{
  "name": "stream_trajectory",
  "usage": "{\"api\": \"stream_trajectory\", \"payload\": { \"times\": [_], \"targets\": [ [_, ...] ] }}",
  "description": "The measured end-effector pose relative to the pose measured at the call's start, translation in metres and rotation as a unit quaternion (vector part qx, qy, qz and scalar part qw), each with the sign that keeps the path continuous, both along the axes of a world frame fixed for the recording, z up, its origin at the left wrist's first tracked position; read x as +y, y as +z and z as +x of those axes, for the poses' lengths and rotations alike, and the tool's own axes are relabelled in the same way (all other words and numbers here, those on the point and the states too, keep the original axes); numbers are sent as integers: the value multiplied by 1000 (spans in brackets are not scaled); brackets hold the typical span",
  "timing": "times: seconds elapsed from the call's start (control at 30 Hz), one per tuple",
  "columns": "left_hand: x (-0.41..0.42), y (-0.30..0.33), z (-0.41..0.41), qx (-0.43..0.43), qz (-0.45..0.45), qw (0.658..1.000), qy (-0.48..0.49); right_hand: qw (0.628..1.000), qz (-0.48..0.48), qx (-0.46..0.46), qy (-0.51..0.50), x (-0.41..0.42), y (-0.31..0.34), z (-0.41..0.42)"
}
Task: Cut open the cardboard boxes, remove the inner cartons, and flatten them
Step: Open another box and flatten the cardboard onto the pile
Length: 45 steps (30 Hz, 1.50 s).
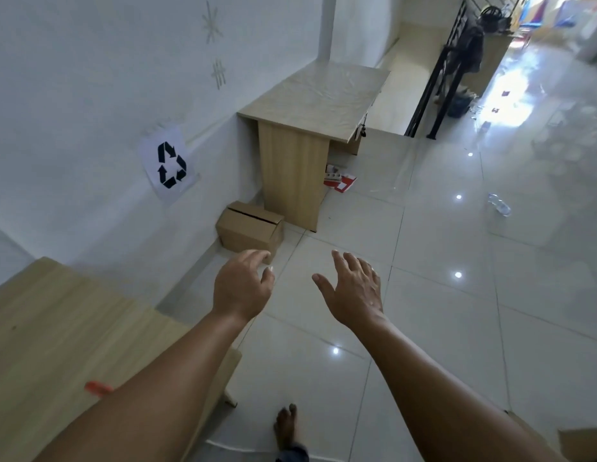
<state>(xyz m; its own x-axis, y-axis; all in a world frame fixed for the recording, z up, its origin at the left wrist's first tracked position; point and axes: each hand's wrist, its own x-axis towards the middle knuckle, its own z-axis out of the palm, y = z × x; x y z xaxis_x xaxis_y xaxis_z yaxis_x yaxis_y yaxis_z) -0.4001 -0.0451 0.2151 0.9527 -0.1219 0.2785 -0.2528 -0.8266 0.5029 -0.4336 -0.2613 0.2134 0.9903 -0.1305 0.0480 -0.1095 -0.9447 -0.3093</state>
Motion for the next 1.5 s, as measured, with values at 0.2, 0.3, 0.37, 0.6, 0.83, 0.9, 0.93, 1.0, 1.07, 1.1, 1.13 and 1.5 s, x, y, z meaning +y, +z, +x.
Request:
{"api": "stream_trajectory", "payload": {
  "times": [0.2,0.3,0.37,0.6,0.83,0.9,0.93,1.0,1.07,1.1,1.13,1.5],
  "targets": [
    [-38,3,107,10,4,1000,2,1000,1,5,14,-30,6,107],
    [-53,1,154,18,3,1000,7,1000,10,9,15,-43,6,153],
    [-61,-4,181,28,0,1000,11,1000,14,13,15,-53,3,180],
    [-94,-25,272,60,-5,997,57,999,23,16,39,-103,-14,286],
    [-154,-38,363,88,-28,986,141,992,36,43,115,-166,-27,409],
    [-172,-39,383,96,-35,981,163,989,33,51,138,-184,-28,440],
    [-180,-41,393,97,-39,979,174,987,32,52,149,-193,-30,456],
    [-193,-43,413,101,-49,974,198,984,31,56,165,-207,-32,486],
    [-203,-45,431,114,-52,968,217,982,33,61,175,-217,-36,514],
    [-205,-47,441,117,-51,966,224,980,35,63,183,-219,-38,527],
    [-207,-49,450,119,-50,964,232,978,36,66,194,-220,-39,541],
    [-183,-81,570,157,-124,918,341,945,22,119,303,-180,-66,702]
  ]
}}
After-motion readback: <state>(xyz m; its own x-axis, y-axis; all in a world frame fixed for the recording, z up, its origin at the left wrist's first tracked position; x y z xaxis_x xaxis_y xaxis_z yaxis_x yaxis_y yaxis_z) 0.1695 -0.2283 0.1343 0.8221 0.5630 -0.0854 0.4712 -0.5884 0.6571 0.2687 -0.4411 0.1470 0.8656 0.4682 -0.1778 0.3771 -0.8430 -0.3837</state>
